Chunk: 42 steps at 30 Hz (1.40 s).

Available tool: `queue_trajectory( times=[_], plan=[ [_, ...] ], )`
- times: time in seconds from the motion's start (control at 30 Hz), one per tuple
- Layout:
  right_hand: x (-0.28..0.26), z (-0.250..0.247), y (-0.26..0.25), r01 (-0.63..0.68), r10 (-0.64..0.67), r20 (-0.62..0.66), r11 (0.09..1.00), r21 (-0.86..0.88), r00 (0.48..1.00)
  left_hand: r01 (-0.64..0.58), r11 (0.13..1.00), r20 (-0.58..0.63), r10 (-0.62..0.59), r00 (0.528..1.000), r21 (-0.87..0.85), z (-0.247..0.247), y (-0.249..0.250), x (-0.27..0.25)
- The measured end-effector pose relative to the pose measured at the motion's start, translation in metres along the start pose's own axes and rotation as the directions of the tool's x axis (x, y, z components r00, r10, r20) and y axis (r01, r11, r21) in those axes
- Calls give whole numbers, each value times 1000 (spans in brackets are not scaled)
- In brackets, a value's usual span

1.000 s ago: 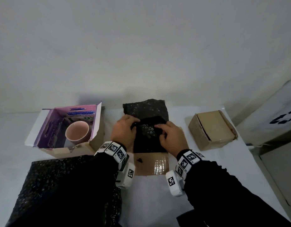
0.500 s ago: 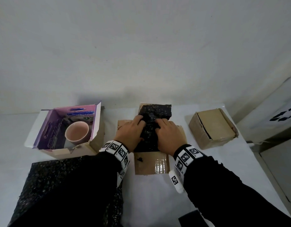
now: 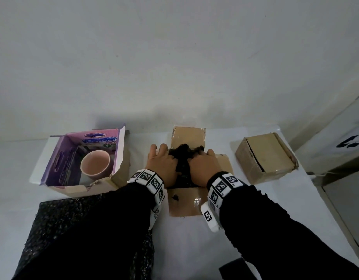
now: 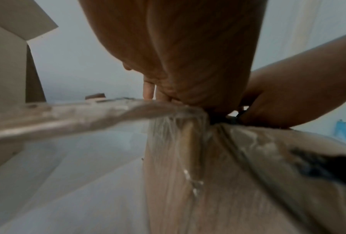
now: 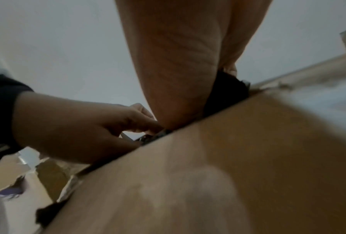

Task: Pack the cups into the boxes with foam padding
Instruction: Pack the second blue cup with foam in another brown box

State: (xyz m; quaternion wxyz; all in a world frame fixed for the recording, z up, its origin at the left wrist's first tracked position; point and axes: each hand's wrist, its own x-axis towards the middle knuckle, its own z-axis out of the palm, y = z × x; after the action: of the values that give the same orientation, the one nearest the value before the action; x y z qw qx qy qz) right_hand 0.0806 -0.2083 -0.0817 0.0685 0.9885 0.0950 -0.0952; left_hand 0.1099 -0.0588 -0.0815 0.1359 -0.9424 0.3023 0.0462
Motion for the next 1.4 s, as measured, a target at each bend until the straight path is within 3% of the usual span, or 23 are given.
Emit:
queue_trajectory(
  times=[0.07,0.17,0.27,0.33,0.5,0.6,0.7,0.87,1.13,1.23,1.4],
  plan=[
    [1,6,-1,-4,4,-11,1000,-10,1000,0,1000,25,1,1000,-10,-1,0,3],
    [-5,15,2,-5,8,-161,1000,17,987,-5,1000,25,5,1000,1,1,-1,4],
    [-12,20,8,-14,78,-399,987,162,914,4,1000,-28,-4,1000,2,3,-3,3],
    [-14,20,9,54,79,-444,959,279,893,16,1000,-80,-17,997,-17,3,-5,1],
    [-10,23,10,112,3,-330,937,330,944,29,993,-234,-56,971,-116,8,-9,-6],
    [-10,26,8,131,-17,-349,943,305,937,2,989,-257,-40,966,-148,11,-9,-8],
    [-10,29,7,117,-34,-366,972,206,930,-28,995,-210,8,978,-94,10,-6,-7],
    [-9,18,5,11,-8,-210,1000,11,978,-15,1000,-89,15,996,8,10,-6,-6],
    [4,3,11,112,-112,-14,993,-40,994,45,994,78,-37,996,-97,8,-5,7],
    [-2,1,15,120,-118,-95,993,17,988,78,996,100,-73,992,-53,-1,-5,13],
    [-20,9,22,21,-25,-229,1000,-17,973,117,993,63,-116,991,-19,-4,-5,16]
  ],
)
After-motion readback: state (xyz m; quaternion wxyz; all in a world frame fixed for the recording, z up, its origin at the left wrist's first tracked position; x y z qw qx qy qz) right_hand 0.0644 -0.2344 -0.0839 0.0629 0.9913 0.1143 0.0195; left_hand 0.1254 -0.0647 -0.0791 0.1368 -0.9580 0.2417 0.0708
